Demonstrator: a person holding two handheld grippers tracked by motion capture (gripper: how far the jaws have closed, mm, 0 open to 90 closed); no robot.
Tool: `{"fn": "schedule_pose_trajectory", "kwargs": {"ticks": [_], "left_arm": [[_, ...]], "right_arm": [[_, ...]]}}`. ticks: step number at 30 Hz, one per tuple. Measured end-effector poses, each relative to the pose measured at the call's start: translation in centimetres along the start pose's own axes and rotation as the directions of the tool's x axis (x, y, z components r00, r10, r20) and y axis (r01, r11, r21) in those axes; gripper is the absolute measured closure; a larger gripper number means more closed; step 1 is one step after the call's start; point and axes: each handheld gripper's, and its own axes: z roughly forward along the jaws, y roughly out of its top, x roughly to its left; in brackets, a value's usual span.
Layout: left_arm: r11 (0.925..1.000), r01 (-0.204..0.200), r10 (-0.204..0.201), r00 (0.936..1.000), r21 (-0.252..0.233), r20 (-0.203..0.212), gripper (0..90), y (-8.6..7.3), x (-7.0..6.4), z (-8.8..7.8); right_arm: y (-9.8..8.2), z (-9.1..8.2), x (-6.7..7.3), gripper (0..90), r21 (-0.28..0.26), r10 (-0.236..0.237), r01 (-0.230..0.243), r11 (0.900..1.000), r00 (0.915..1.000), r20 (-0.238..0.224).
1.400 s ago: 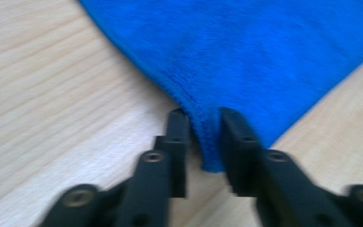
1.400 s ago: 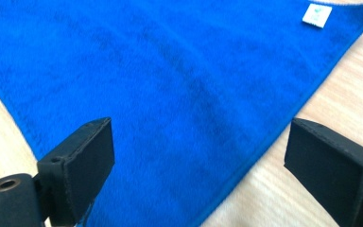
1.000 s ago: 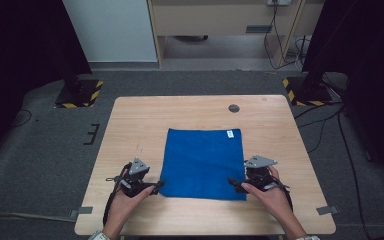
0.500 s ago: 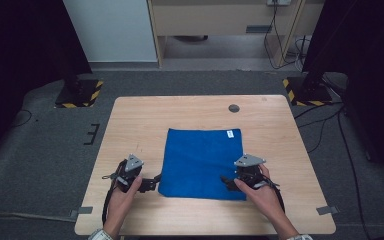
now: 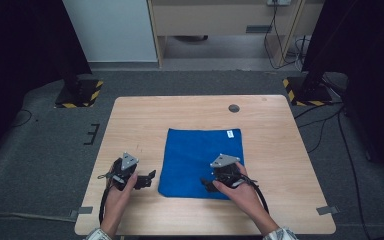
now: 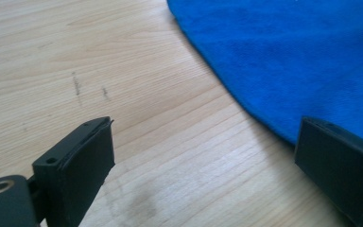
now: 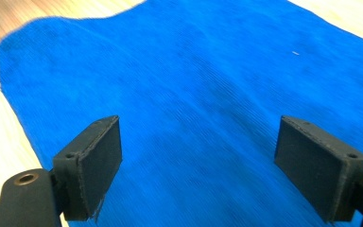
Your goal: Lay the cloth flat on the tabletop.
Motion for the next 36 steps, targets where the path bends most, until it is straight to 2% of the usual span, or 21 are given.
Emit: {"fn": "schedule_pose_trajectory", "kwargs": {"ticks": [6,10,15,28,33,36], "left_arm": [[0.9998,0.019,-0.019,0.9998,-0.005,0.004,5.0,-0.1,0.5,-0.1],[0.9996,0.025,-0.025,0.9996,0.011,0.01,5.1,-0.2,0.7,0.0],[0.9996,0.029,-0.029,0.9995,0.006,0.011,5.4,-0.2,0.9,-0.1],[0.9992,0.039,-0.039,0.9992,0.0,0.011,6.0,-0.2,1.2,-0.2],[0.9987,0.051,-0.051,0.9987,-0.007,0.004,6.1,-0.3,1.4,-0.3],[0.9984,0.057,-0.057,0.9984,-0.01,-0.001,6.2,-0.3,1.6,-0.4]], "right_arm": [[1.3,1.4,1.7,15.2,0.012,-0.005,0.005,1.0,0.9993,-0.037],[1.9,1.9,2.6,15.7,0.022,-0.009,0.01,1.0,0.9974,-0.071],[2.4,2.5,3.6,18.6,0.028,-0.032,0.035,0.999,0.9947,-0.098],[3.6,4.0,7.0,34.9,0.009,-0.078,0.08,0.997,0.9853,-0.152],[3.9,4.4,8.2,45.6,0.003,-0.112,0.115,0.993,0.9764,-0.185],[4.1,4.5,9.0,48.3,0.0,-0.132,0.135,0.991,0.97,-0.204]]}}
